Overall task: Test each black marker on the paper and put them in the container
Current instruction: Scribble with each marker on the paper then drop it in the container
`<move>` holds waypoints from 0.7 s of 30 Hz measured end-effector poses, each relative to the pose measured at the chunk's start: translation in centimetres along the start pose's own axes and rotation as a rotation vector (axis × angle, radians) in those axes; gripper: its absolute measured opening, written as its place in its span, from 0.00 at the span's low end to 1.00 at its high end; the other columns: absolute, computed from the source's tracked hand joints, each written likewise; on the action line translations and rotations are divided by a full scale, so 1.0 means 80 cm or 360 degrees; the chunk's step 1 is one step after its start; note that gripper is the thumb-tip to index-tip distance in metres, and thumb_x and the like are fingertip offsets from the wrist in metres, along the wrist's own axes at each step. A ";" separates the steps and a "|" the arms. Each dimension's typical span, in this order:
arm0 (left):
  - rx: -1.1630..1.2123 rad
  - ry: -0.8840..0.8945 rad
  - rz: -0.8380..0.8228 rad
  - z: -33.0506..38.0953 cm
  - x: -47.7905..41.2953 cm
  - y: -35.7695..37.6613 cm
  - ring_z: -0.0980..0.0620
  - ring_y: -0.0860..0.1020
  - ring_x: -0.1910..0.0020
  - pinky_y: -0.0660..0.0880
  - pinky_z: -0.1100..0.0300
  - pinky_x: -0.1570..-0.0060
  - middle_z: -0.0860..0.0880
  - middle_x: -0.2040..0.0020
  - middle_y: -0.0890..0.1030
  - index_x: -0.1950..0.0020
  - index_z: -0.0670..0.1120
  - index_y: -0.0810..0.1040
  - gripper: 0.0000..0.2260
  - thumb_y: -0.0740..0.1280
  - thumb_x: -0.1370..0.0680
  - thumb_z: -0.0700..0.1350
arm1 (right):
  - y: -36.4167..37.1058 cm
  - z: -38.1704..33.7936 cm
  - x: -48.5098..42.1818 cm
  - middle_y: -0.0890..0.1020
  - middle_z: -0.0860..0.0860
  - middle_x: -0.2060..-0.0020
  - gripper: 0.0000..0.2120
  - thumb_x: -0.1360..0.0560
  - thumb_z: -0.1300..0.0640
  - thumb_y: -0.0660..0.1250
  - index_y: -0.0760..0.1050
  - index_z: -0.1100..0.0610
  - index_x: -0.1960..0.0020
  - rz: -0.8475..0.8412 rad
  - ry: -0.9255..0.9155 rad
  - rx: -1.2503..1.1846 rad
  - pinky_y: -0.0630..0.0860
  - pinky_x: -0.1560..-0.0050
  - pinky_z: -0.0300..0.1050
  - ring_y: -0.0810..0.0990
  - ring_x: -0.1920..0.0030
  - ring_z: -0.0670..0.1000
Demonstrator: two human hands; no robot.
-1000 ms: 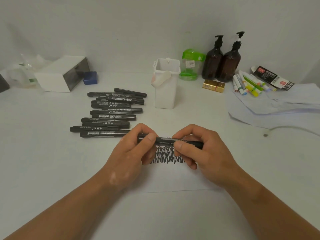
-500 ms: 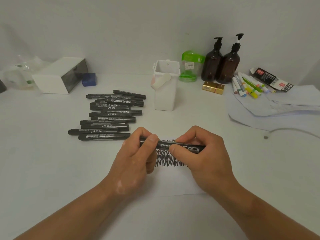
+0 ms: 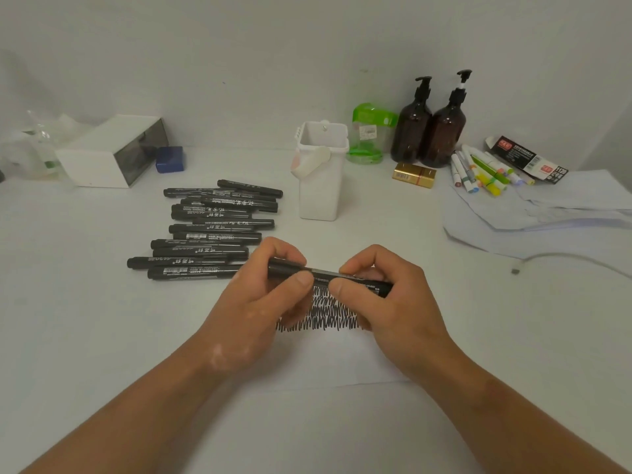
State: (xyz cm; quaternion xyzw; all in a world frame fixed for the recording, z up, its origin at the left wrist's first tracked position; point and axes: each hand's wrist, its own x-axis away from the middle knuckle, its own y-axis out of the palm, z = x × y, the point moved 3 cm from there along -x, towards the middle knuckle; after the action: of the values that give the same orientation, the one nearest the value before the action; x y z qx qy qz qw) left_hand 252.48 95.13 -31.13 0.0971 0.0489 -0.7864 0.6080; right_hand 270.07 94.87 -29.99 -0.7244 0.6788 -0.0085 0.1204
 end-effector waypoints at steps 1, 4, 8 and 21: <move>-0.0030 0.0007 0.0006 -0.002 0.001 -0.002 0.51 0.72 0.70 0.71 0.63 0.68 0.47 0.68 0.77 0.48 0.47 0.70 0.08 0.67 0.24 0.44 | -0.001 0.001 -0.001 0.79 0.47 0.72 0.03 0.32 0.53 0.70 0.76 0.50 0.61 -0.0028 0.0019 -0.0045 0.70 0.69 0.42 0.72 0.73 0.46; -0.0014 0.0006 0.0104 -0.007 0.000 -0.009 0.52 0.76 0.67 0.74 0.62 0.65 0.46 0.63 0.83 0.45 0.47 0.71 0.14 0.71 0.27 0.45 | -0.002 0.003 -0.001 0.78 0.50 0.73 0.02 0.34 0.56 0.66 0.75 0.50 0.61 -0.0044 0.0004 -0.0084 0.69 0.66 0.49 0.73 0.71 0.52; 0.0122 0.0029 0.0109 -0.009 -0.003 -0.011 0.52 0.77 0.65 0.75 0.60 0.64 0.49 0.62 0.83 0.45 0.49 0.81 0.14 0.73 0.29 0.50 | 0.004 0.005 0.004 0.87 0.52 0.63 0.08 0.34 0.48 0.71 0.77 0.47 0.57 -0.0145 -0.0051 -0.0031 0.78 0.57 0.55 0.85 0.59 0.58; -0.0557 0.0027 -0.0013 -0.002 0.004 -0.010 0.52 0.83 0.59 0.80 0.57 0.56 0.53 0.59 0.86 0.47 0.59 0.83 0.07 0.69 0.24 0.53 | -0.011 0.009 -0.001 0.80 0.50 0.68 0.09 0.25 0.49 0.70 0.80 0.45 0.45 -0.0124 -0.0153 -0.0104 0.77 0.68 0.43 0.76 0.70 0.48</move>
State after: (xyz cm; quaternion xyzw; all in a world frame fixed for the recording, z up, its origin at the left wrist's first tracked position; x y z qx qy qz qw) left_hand 251.65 95.03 -31.43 -0.0038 0.1907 -0.7676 0.6120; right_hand 271.07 95.15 -30.51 -0.7534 0.6434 0.0439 0.1288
